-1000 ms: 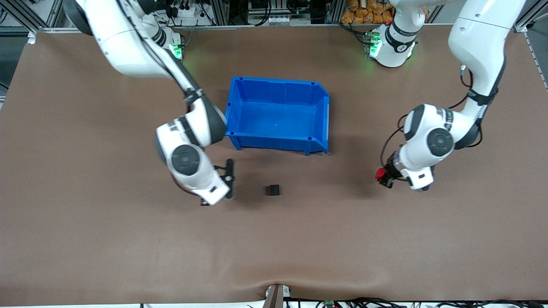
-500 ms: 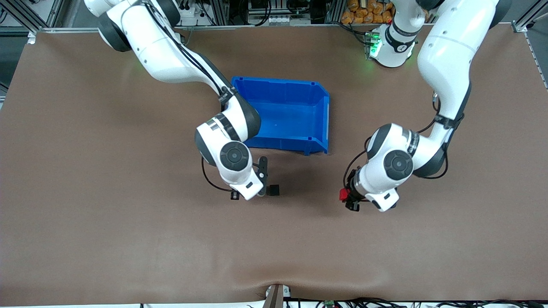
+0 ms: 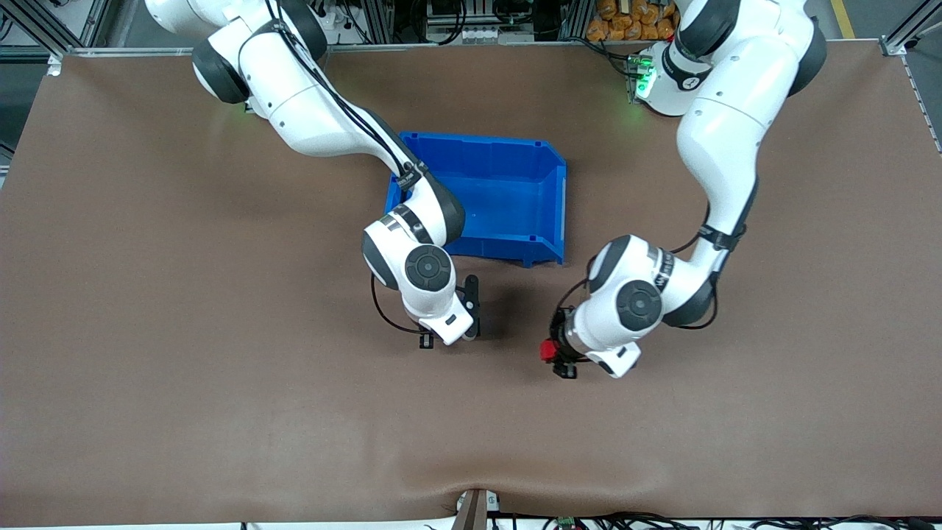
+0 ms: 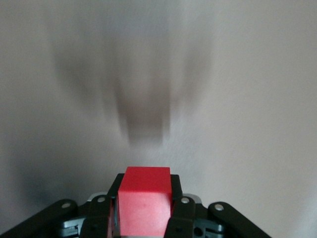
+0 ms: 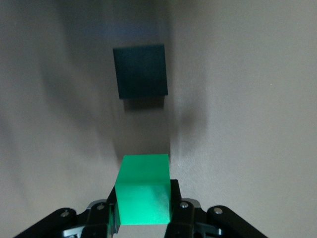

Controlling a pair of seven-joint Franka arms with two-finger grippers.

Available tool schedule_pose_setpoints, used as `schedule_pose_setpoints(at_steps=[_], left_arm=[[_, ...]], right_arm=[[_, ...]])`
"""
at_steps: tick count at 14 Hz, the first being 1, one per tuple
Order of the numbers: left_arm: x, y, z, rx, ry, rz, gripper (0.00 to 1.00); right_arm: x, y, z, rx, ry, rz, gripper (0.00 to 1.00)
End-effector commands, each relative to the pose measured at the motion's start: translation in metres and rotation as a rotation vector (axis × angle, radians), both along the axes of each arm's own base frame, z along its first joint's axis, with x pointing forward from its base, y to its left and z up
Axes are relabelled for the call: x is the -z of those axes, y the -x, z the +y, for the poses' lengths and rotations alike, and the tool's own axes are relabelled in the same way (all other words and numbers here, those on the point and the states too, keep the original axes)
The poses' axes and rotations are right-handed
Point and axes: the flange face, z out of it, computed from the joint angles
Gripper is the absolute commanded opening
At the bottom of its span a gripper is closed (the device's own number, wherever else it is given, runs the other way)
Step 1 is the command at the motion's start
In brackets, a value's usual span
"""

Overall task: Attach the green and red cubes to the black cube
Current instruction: 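Press the green cube against the black cube with the right gripper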

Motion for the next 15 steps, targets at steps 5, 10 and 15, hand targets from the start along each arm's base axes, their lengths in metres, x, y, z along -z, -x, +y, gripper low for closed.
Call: schedule_pose_setpoints(at_steps=[5, 10, 15], left_arm=[[0.01, 0.005, -0.02, -0.142, 0.058, 0.081, 0.0], [0.017, 0.024, -0.05, -0.098, 0.029, 0.079, 0.0], [0.034, 0.036, -0.073, -0.1, 0.031, 0.058, 0.0]], right_arm=[[0.023, 0.01, 0.028, 0.093, -0.021, -0.062, 0.0], [0.028, 0.008, 0.028, 0.108, -0.028, -0.075, 0.0], [0.033, 0.009, 0.032, 0.142, -0.044, -0.089, 0.0]])
